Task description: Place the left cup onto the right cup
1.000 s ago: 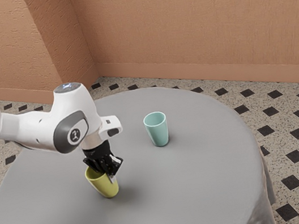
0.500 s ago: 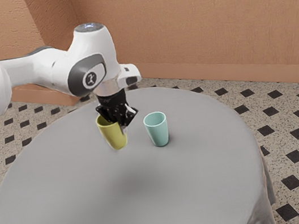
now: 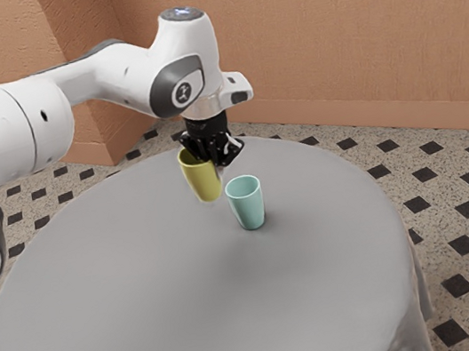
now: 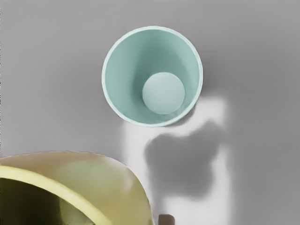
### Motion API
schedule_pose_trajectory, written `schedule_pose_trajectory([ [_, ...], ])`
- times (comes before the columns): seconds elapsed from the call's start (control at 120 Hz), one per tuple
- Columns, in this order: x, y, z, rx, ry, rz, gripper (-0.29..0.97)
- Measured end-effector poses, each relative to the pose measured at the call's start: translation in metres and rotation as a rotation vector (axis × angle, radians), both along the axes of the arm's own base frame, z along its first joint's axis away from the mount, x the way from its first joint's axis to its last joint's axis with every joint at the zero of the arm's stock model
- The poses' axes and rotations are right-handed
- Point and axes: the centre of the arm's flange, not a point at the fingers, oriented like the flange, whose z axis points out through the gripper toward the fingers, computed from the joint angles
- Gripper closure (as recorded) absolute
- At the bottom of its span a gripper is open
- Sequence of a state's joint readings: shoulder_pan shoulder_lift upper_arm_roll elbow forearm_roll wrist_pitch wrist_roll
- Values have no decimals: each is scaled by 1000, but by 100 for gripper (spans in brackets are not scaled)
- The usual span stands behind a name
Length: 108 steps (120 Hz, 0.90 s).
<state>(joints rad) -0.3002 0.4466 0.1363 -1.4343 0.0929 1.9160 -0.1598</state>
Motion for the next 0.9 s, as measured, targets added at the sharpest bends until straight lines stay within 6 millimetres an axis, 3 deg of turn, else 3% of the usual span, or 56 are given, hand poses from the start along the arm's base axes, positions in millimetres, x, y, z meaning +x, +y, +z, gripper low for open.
schedule_pose_trajectory([
  [0.192,17,-2,0,2,-22,3,78],
  [0.425,33,-20,-9,-6,-36,-19,78],
  [0.9,48,-24,-28,-8,-37,-18,78],
])
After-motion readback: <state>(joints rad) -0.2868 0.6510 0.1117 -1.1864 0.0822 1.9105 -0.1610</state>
